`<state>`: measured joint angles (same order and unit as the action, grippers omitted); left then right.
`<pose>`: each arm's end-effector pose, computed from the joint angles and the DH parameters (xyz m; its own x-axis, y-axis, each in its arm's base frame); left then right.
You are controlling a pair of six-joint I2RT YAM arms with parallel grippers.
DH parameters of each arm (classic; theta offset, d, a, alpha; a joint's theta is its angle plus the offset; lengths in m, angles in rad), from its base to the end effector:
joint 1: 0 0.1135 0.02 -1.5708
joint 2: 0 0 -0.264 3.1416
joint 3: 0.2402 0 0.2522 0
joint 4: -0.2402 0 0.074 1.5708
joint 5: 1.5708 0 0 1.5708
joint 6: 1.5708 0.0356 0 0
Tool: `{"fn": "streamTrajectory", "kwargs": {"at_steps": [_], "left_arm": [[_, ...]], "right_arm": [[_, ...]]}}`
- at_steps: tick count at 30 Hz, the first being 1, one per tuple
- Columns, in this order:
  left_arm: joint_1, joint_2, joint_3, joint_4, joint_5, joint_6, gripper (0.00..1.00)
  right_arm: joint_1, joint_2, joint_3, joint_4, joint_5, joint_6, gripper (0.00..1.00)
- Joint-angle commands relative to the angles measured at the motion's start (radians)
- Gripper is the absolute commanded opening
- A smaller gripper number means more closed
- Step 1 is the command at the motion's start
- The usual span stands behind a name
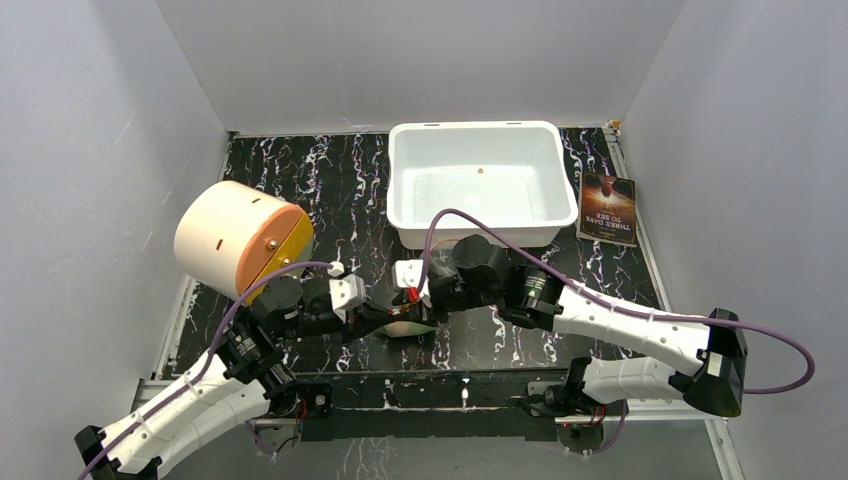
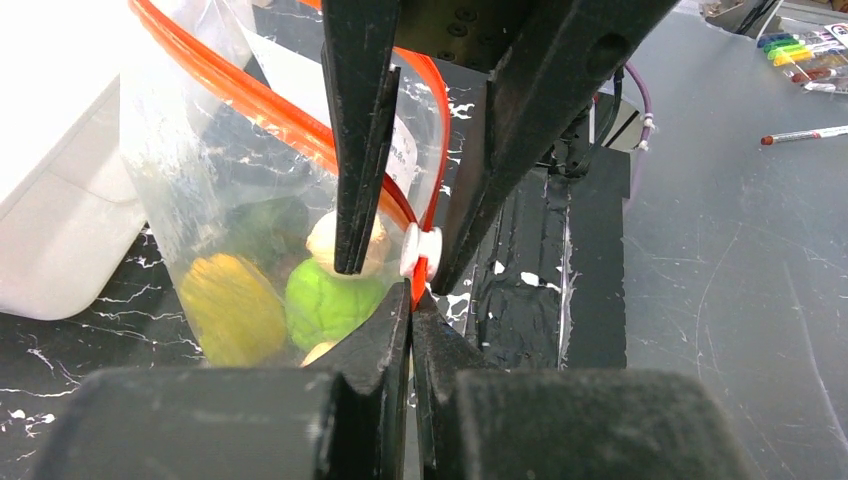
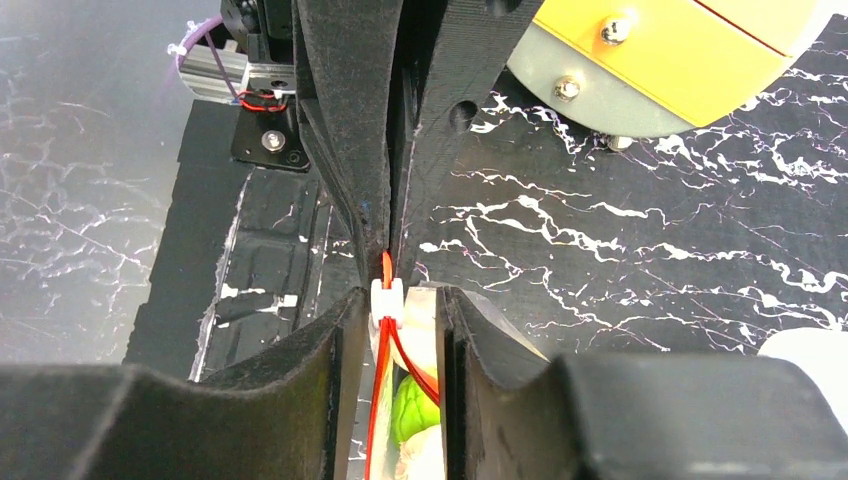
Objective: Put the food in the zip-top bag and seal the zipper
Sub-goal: Zip the zipper food storage bag at the center of the board.
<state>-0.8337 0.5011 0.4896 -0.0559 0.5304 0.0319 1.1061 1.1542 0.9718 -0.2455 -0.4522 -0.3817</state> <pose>0.0798 -0.1147 0.2904 -0.0140 0.0564 -0.9983 0.9789 0.2044 -0.0022 0.1032 0.2407 0.3255 0.1933 -0.3620 -0.9119 -0.9808 -0.0939 -0.1706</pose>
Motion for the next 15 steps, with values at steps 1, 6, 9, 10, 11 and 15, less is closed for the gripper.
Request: {"fn": "streamTrajectory", "kwargs": {"at_steps": [1, 6, 9, 10, 11, 15], "left_arm": [[0.0, -0.02, -0.001, 0.032, -0.011, 0.019, 0.0], [0.001, -0.026, 0.004, 0.022, 0.005, 0.021, 0.0], [-0.001, -0.05, -0.002, 0.015, 0.028, 0.024, 0.0], [-0.001, -0.064, -0.006, 0.018, 0.031, 0.021, 0.0], [0.001, -0.079, -0.014, 0.024, 0.029, 0.017, 0.0], [0.0, -0.13, -0.029, 0.04, -0.006, 0.001, 0.0]], "right_arm": [[0.011, -0.006, 0.017, 0.091, 0.013, 0.02, 0.23], [0.011, -0.024, 0.007, 0.06, 0.066, 0.009, 0.07], [0.011, -0.059, -0.009, 0.027, 0.121, 0.004, 0.07], [0.011, -0.071, -0.012, 0.012, 0.138, 0.004, 0.07], [0.011, -0.081, -0.01, -0.007, 0.149, 0.002, 0.07], [0.011, -0.105, -0.002, -0.081, 0.149, -0.004, 0.07]]}}
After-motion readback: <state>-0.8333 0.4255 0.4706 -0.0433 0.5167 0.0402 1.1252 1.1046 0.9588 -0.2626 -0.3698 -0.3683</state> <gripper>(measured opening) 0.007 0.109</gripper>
